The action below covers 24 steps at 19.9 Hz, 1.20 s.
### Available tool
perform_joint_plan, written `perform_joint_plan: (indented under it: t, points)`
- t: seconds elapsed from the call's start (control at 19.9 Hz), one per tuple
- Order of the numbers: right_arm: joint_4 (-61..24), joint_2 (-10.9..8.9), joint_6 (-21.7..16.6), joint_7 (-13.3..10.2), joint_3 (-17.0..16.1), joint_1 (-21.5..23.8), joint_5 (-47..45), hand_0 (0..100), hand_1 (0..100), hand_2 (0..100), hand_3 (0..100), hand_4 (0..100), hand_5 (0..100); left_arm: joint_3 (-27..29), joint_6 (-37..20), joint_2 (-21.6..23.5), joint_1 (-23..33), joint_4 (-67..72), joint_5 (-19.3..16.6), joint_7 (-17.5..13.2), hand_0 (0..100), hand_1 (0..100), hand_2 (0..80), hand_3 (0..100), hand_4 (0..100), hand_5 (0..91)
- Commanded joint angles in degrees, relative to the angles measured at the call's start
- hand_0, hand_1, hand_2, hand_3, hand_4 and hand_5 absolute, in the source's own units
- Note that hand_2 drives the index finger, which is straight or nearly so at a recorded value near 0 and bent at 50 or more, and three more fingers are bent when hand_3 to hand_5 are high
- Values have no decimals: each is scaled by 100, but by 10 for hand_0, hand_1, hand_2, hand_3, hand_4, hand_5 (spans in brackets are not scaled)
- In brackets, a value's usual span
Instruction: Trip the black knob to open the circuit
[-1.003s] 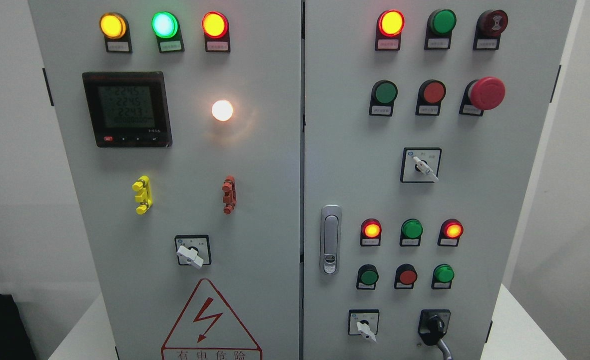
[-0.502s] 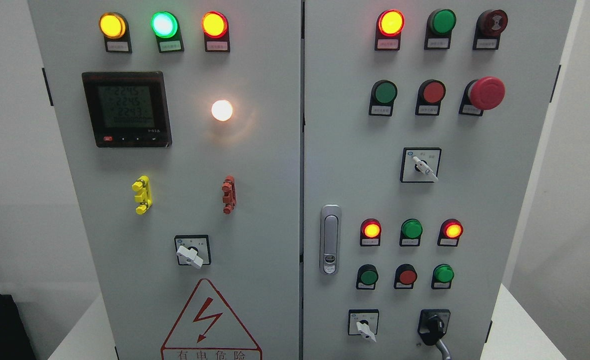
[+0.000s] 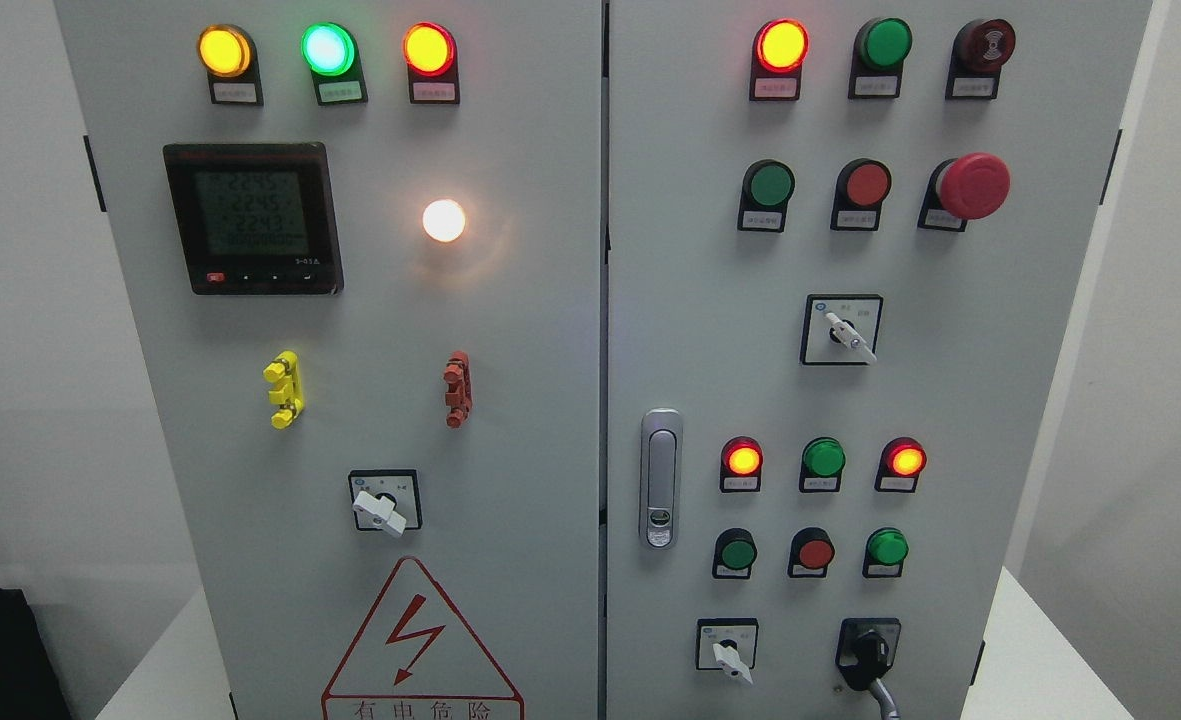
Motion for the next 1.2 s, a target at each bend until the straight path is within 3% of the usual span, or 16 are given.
perform_joint_plan:
  t: [0.0,1.15]
  points:
    - [-148,36,-101,102,203,-150,17,0,0,65,1000,1000,1000,14,-20,1,-20,1,14,-2,120,389,0,0,0,0]
    - [-218,88,-180,128,326,-150,17,0,0,75,1000,1000,1000,14,-11,1,-11,1,14,-2,120,389,0,0,0,0]
